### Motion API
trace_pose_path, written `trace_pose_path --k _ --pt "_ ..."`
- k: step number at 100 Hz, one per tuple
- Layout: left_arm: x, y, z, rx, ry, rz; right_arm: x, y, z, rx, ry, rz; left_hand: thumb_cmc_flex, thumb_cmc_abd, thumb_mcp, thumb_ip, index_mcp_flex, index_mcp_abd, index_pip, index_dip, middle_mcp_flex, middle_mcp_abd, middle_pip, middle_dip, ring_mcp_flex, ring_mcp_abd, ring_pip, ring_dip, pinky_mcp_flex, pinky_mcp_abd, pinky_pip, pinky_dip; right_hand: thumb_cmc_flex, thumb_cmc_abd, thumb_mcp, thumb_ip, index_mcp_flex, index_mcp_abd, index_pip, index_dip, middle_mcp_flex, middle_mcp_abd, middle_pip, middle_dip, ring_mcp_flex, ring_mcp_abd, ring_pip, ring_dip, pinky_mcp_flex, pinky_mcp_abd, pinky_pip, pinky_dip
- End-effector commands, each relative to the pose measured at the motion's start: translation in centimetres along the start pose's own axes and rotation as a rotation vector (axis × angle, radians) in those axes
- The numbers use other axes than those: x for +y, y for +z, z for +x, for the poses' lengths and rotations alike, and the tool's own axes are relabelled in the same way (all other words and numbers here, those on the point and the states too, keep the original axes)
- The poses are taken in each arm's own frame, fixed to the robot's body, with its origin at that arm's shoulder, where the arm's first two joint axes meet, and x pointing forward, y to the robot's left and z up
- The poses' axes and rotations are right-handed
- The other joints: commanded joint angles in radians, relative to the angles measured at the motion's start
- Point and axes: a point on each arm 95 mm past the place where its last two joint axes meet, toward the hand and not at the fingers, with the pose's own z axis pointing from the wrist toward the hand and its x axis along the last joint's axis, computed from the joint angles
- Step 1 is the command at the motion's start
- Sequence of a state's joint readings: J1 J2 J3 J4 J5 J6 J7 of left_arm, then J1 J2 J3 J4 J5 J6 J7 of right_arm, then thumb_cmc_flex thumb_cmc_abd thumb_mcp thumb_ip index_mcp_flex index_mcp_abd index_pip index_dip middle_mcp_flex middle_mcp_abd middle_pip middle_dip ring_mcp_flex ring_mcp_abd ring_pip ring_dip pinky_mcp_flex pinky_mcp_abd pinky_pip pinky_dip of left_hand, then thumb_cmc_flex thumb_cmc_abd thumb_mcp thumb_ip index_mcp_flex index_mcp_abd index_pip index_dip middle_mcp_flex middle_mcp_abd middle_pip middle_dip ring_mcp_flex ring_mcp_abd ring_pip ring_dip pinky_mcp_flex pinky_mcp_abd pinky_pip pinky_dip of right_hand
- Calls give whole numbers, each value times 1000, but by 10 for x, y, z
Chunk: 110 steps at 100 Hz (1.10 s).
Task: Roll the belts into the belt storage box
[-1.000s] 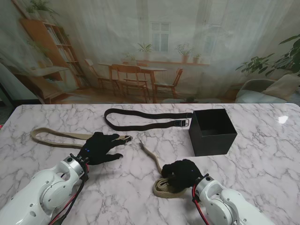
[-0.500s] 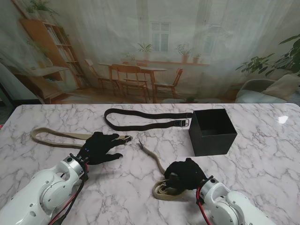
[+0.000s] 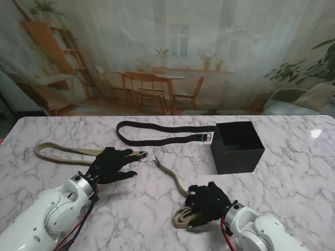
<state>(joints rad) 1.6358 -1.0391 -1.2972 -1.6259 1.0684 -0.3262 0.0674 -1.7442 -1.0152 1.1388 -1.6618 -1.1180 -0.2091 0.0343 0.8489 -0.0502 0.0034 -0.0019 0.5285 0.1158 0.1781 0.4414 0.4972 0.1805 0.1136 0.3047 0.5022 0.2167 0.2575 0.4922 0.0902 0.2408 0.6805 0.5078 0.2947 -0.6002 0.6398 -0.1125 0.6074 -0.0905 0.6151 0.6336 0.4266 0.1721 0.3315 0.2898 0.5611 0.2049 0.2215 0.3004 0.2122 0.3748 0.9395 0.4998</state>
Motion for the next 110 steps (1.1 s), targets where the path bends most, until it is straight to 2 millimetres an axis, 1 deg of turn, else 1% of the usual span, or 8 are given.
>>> trace_pose_path --k 1,7,12,25,64,80,91,110 --pt "3 0 1 0 -1 -13 -5 2 -1 -17 17 -1 1 50 -30 -9 -7 11 1 11 -38 0 1 5 -31 -2 -16 5 -20 30 -31 15 151 -25 -67 37 77 -84 97 51 5 10 37 6 32 21 -22 -12 17 50 16 -23" --pt "3 0 1 -1 0 -13 -6 3 -1 -25 31 -12 1 50 -30 -9 -7 10 1 11 -37 0 1 5 -31 -2 -16 5 -21 30 -31 15 256 -6 -67 13 92 -137 197 -25 24 6 55 18 52 21 -12 -12 41 57 35 -37" --pt "3 0 1 -1 0 -12 -7 4 -1 -31 47 -21 2 51 -29 -9 -8 11 1 11 -38 -1 1 5 -30 -3 -16 5 -21 30 -31 15 265 -43 155 -75 79 -207 355 -136 49 -5 74 29 75 19 -1 -9 72 62 55 -52" --pt "3 1 1 0 0 -12 -8 6 -3 -45 64 -39 0 50 -31 -9 -7 10 1 11 -38 0 1 5 -32 -2 -17 5 -21 31 -32 15 330 -7 276 -118 79 -241 385 -147 116 -35 101 38 199 -15 53 14 192 38 123 -39" --pt "3 1 1 2 0 -14 -13 14 -10 -49 84 -81 -1 49 -30 -9 -9 10 1 11 -39 -2 0 5 -31 -3 -17 4 -22 31 -34 15 480 42 320 -107 6 -319 363 -125 357 -120 165 73 569 -156 310 229 472 -145 330 18" --pt "3 1 1 2 0 -12 -14 17 -11 -43 75 -84 -1 50 -30 -9 -9 9 0 11 -39 -2 1 5 -32 -3 -18 4 -22 31 -34 15 425 58 384 0 -57 -293 131 -178 388 -129 165 69 650 -171 409 282 535 -165 393 34" --pt "3 1 1 2 0 -10 -15 18 -10 -44 65 -92 0 50 -30 -9 -10 10 0 11 -40 -2 1 5 -31 -3 -17 5 -22 30 -35 15 389 3 311 -106 -175 -268 35 -349 657 -172 205 175 603 -148 376 274 458 -88 368 40" --pt "3 1 1 2 -1 -8 -14 17 -10 -40 19 -114 -1 50 -30 -9 -10 10 0 11 -39 -2 2 5 -31 -4 -17 5 -21 31 -35 15 366 24 296 -107 -212 -259 22 -382 785 -237 195 208 499 -166 298 255 327 -67 324 49"
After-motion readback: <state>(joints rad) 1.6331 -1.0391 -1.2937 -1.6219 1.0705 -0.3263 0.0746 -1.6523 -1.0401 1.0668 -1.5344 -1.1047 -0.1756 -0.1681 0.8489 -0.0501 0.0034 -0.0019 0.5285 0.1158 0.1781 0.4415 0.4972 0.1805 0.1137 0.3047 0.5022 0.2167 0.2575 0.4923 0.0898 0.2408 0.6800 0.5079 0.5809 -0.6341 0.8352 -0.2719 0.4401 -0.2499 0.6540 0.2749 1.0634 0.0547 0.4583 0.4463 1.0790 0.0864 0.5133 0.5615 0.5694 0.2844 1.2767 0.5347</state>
